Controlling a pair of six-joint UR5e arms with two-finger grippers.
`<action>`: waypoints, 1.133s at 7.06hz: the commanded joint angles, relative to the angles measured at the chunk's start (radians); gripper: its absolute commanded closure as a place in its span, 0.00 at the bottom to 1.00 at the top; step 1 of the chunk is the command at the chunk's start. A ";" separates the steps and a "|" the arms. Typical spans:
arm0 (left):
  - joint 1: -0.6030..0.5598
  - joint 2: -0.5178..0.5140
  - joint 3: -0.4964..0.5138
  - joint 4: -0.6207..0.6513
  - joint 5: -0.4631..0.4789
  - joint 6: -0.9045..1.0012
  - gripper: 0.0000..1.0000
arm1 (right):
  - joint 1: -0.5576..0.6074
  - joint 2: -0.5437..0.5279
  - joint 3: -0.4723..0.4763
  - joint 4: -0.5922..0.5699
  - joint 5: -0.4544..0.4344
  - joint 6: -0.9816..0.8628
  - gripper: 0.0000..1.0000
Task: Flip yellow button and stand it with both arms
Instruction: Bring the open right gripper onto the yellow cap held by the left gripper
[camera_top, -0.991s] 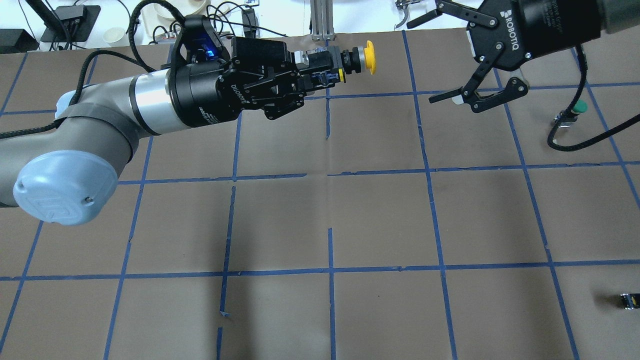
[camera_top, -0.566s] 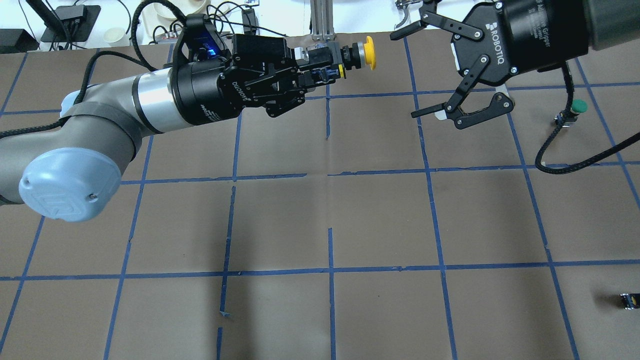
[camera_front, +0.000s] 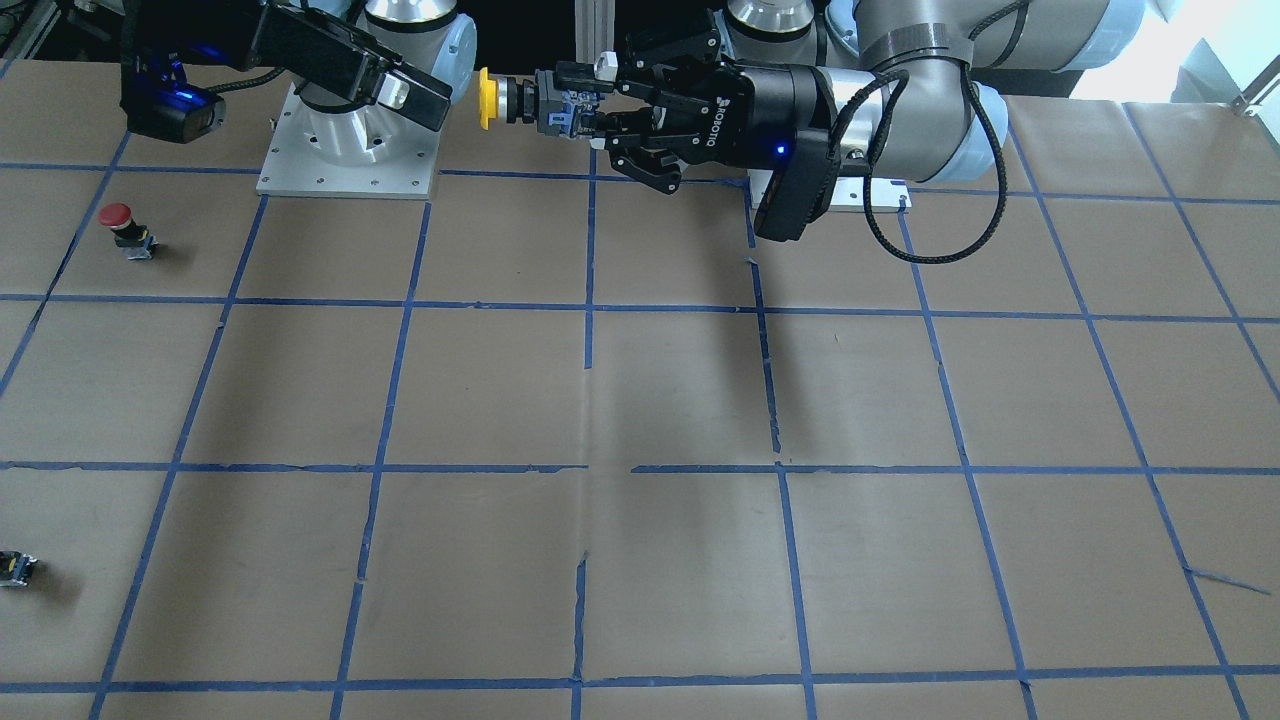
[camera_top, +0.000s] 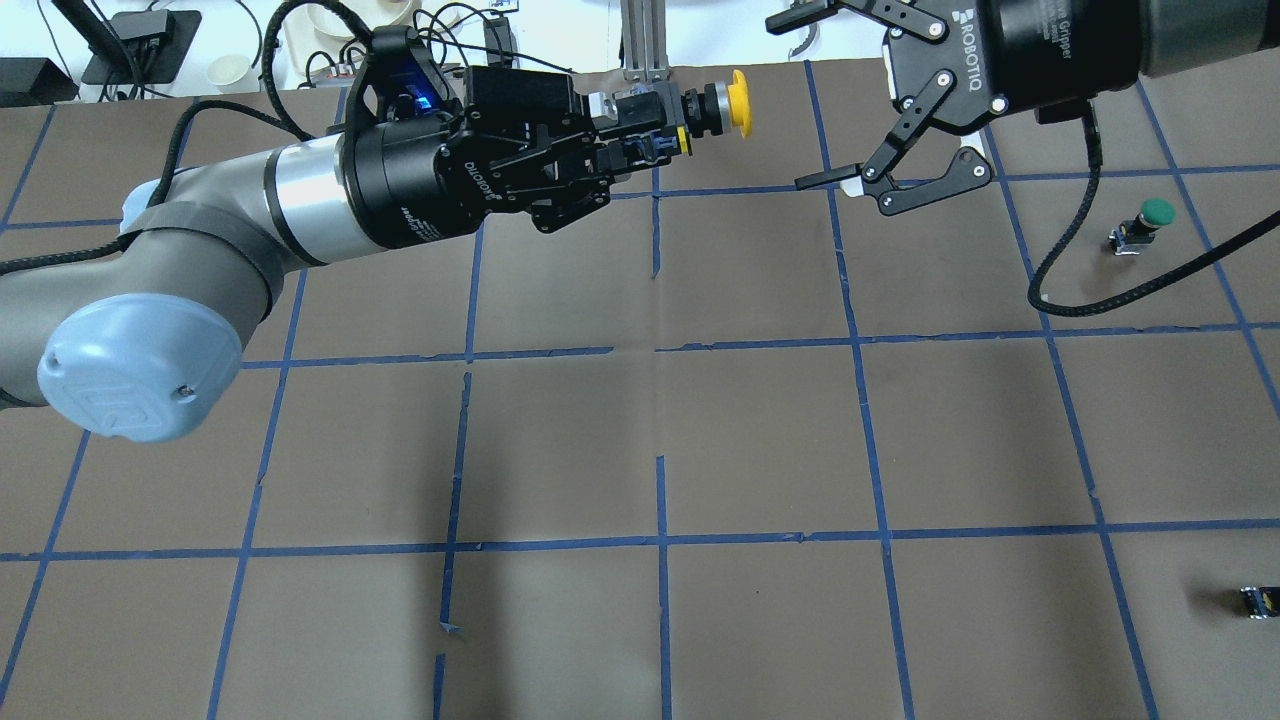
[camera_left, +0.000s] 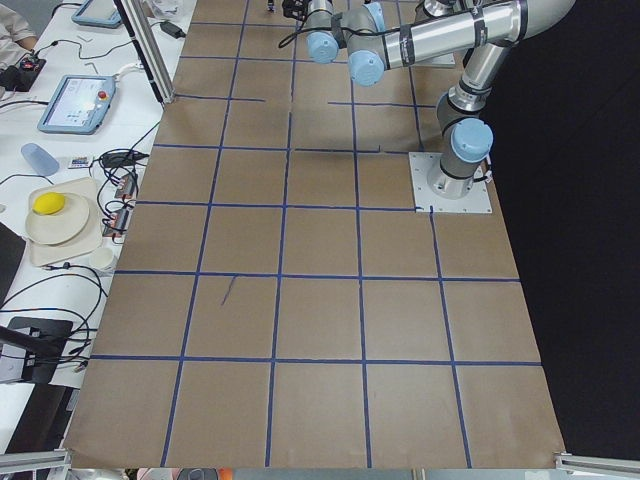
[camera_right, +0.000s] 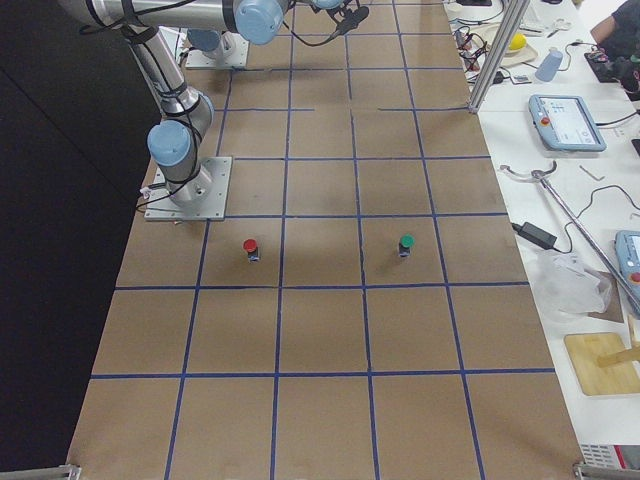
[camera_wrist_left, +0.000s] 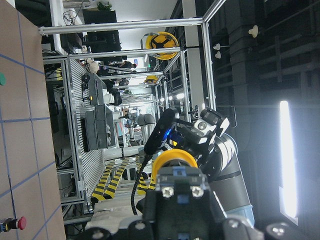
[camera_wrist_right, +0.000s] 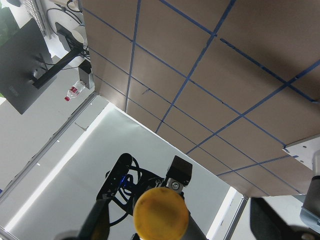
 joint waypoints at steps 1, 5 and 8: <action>0.000 0.000 0.000 0.000 -0.002 0.000 1.00 | 0.010 0.018 0.007 -0.025 0.041 0.063 0.02; 0.000 0.000 0.002 0.002 -0.002 0.000 1.00 | 0.064 0.012 0.013 -0.042 0.042 0.127 0.06; 0.000 -0.002 0.008 0.000 -0.002 0.000 1.00 | 0.056 0.015 0.011 -0.044 0.046 0.127 0.20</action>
